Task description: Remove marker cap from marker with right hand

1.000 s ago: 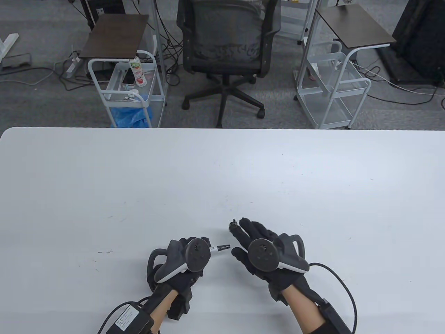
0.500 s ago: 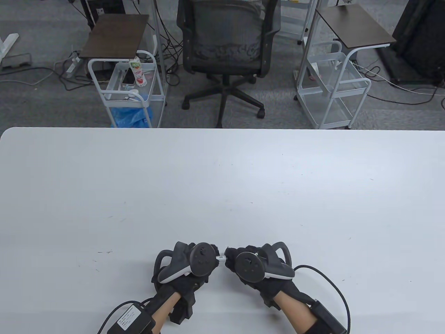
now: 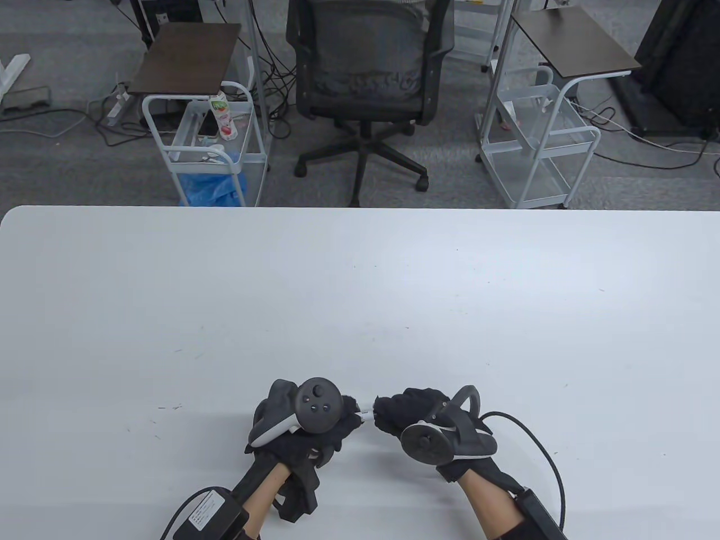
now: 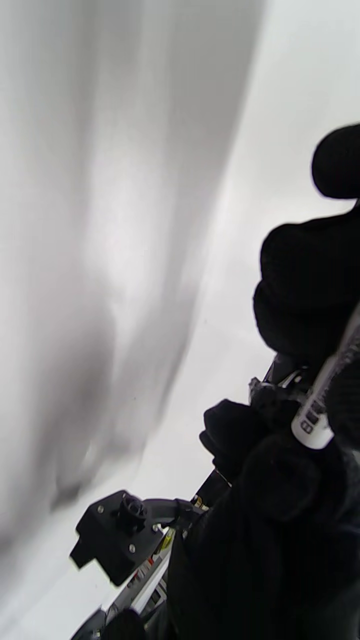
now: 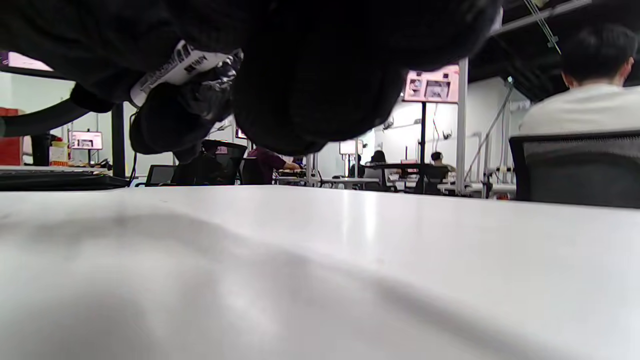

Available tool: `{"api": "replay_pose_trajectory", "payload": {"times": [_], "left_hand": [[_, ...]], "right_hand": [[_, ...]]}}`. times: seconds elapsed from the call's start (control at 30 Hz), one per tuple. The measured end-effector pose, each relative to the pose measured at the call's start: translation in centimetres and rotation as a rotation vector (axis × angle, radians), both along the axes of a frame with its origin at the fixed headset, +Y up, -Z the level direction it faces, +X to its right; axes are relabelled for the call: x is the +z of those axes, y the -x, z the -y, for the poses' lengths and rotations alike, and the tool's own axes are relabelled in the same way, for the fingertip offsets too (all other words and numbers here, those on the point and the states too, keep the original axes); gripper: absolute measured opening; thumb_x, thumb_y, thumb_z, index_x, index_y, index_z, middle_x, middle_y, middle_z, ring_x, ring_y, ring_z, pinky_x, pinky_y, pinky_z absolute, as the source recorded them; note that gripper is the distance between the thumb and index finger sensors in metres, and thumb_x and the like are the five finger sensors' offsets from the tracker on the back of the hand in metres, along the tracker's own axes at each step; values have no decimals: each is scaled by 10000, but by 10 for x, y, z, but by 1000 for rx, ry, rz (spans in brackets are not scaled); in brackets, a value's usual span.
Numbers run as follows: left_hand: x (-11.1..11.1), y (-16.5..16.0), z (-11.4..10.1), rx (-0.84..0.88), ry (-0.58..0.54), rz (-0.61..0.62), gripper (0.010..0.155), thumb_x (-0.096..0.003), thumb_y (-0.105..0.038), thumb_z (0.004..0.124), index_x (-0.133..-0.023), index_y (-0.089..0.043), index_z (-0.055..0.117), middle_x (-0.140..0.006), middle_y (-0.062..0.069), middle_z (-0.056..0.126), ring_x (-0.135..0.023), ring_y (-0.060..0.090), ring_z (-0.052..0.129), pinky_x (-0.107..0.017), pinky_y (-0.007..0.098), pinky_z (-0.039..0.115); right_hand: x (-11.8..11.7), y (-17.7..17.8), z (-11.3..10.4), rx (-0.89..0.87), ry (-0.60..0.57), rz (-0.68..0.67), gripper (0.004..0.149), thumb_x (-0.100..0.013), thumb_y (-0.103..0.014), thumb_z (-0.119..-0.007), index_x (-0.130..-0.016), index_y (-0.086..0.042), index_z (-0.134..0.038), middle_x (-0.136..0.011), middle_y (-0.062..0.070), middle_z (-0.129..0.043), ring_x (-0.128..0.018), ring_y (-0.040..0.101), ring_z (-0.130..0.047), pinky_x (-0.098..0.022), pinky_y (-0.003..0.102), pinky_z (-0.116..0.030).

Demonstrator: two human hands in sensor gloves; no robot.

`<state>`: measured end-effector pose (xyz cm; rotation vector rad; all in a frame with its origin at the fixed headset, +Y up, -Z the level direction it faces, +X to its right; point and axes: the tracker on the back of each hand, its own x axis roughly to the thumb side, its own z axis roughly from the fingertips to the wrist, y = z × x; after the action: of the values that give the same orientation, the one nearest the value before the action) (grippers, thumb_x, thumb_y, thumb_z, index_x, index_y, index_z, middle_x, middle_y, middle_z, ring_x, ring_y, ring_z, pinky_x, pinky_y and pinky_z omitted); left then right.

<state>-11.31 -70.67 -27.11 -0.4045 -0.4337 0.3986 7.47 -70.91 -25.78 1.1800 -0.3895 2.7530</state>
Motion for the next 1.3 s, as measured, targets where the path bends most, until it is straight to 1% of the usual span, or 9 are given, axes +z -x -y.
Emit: {"api": "replay_pose_trajectory", "payload": {"times": [0.17, 0.23, 0.37, 0.43, 0.57, 0.73, 0.83, 1.07, 1.3], "left_hand": [[-6, 4, -5, 75, 60, 19, 532, -533, -366, 633, -941, -85, 829, -760, 28, 960, -637, 205, 919, -690, 508, 688], [-9, 23, -6, -10, 56, -41, 535, -532, -362, 627, -933, -74, 832, -742, 33, 964, -621, 208, 922, -682, 512, 689], [-13, 54, -16, 129, 56, -160, 531, -561, -361, 633, -994, -83, 766, -838, 63, 902, -714, 241, 869, -715, 527, 632], [-12, 54, -27, 112, -93, -247, 529, -557, -360, 654, -1014, -113, 752, -897, 60, 890, -776, 257, 865, -724, 534, 628], [-6, 48, -34, 49, -180, -286, 527, -551, -377, 682, -1037, -178, 711, -1074, 139, 708, -924, 326, 733, -755, 525, 586], [2, 37, -35, -87, -253, -341, 528, -546, -389, 716, -1032, -182, 718, -933, 92, 785, -784, 272, 790, -664, 447, 687], [4, 29, -29, -137, -251, -339, 532, -551, -363, 709, -1039, -151, 694, -937, 100, 783, -777, 277, 817, -638, 435, 743], [2, 8, 6, -288, -67, -246, 537, -556, -359, 712, -1035, -117, 686, -930, 91, 833, -767, 261, 915, -590, 401, 834], [4, -18, 34, -504, -45, -170, 543, -566, -394, 703, -1019, -95, 679, -905, 81, 845, -729, 240, 933, -592, 391, 826]], "right_hand": [[8, 2, -10, 41, -159, -20, 463, -504, -365, -639, -851, -109, -809, -609, -43, -963, -461, 130, -931, -386, 262, -811], [2, -19, -17, 110, -269, 90, 456, -500, -385, -634, -851, -151, -805, -610, -87, -961, -464, 88, -936, -391, 227, -824], [-18, -80, -23, -163, -52, 272, 471, -528, -361, -637, -897, -108, -785, -677, -8, -956, -521, 179, -926, -421, 304, -801], [-20, -93, -26, -206, -82, 318, 477, -537, -362, -629, -918, -113, -773, -701, -1, -953, -538, 184, -927, -424, 303, -805], [-18, -96, -32, -215, -88, 353, 486, -546, -361, -621, -952, -126, -749, -746, 1, -943, -574, 182, -929, -439, 299, -809], [-15, -90, -35, -191, -81, 338, 487, -546, -367, -625, -955, -135, -752, -750, 0, -946, -581, 184, -932, -442, 301, -812], [-15, -88, -36, -203, -63, 325, 487, -547, -362, -628, -958, -131, -752, -754, 5, -945, -583, 188, -932, -442, 305, -810], [-14, -80, -34, -190, -45, 295, 489, -548, -366, -629, -959, -131, -753, -752, 4, -949, -584, 188, -933, -442, 304, -812], [-14, -76, -33, -183, -31, 275, 489, -549, -370, -631, -957, -131, -757, -752, 5, -950, -580, 189, -936, -441, 305, -814]]}}
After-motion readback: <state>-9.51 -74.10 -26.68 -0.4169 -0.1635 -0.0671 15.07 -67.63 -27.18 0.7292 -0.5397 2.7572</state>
